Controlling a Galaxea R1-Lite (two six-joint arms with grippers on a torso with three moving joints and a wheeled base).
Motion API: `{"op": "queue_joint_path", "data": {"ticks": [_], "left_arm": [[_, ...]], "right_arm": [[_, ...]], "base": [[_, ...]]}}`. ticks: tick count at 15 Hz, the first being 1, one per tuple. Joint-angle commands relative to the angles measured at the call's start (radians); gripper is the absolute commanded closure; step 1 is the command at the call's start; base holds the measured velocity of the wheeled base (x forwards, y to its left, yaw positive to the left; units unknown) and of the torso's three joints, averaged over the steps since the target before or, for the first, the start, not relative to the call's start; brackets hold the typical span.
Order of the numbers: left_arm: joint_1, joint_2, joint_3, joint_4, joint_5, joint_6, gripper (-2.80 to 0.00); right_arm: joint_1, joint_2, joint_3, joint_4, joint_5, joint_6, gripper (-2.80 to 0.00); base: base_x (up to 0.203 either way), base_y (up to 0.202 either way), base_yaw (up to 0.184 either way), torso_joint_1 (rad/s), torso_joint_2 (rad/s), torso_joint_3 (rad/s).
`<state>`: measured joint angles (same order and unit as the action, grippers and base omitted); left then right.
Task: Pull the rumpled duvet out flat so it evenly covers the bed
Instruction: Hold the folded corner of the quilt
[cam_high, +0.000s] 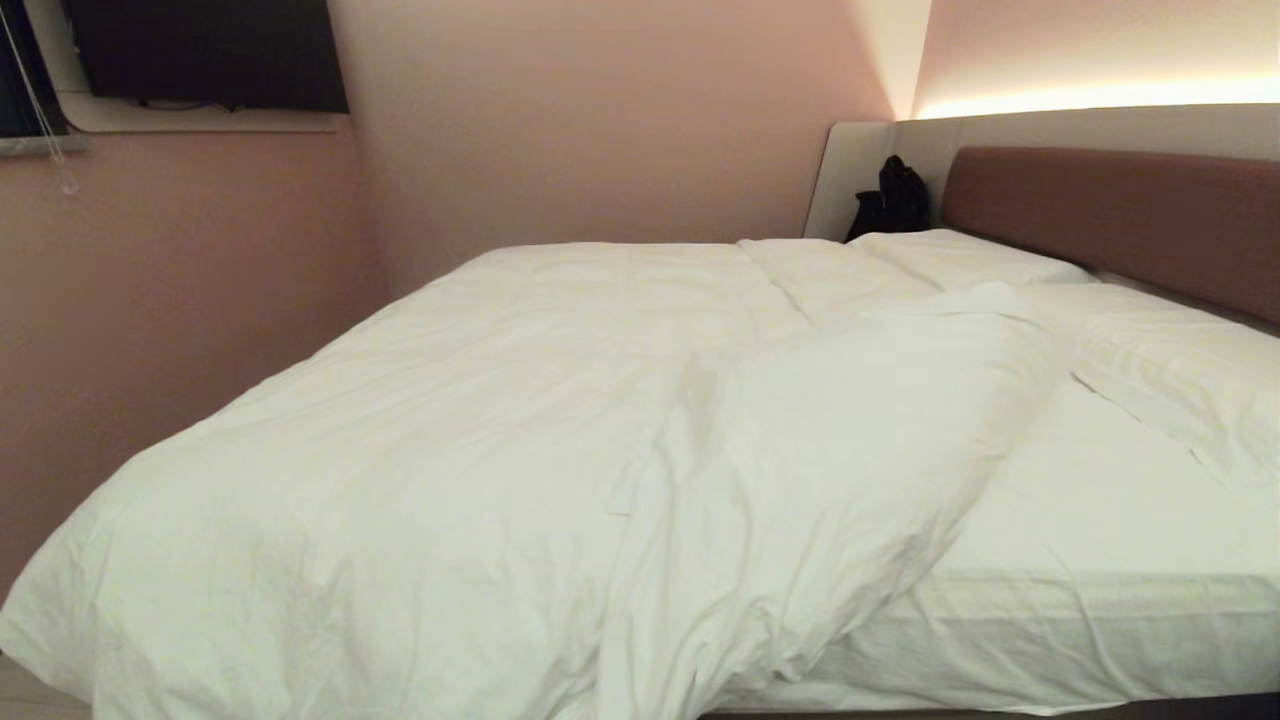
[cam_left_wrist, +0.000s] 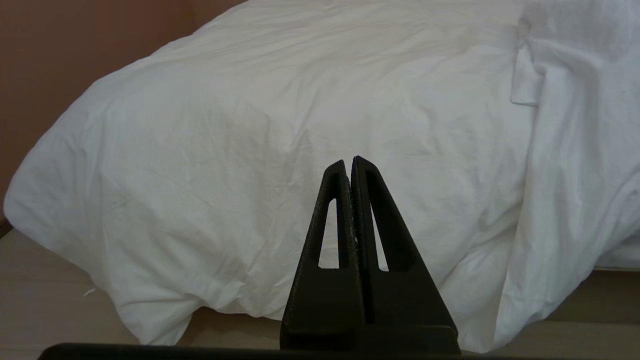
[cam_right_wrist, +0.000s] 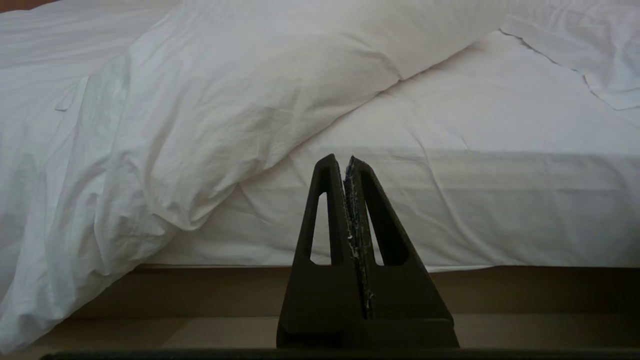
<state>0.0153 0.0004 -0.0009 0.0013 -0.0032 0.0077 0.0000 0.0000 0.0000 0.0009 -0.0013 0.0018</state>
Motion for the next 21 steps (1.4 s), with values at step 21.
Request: {"op": "queue_joint_path", "data": {"ticks": [21], "left_arm": [[0.000, 0.000, 0.001, 0.000, 0.000, 0.000, 0.00]], "right_arm": [[0.000, 0.000, 0.000, -0.001, 0.000, 0.000, 0.00]], "base": [[0.000, 0.000, 0.000, 0.000, 0.00, 0.000]]}}
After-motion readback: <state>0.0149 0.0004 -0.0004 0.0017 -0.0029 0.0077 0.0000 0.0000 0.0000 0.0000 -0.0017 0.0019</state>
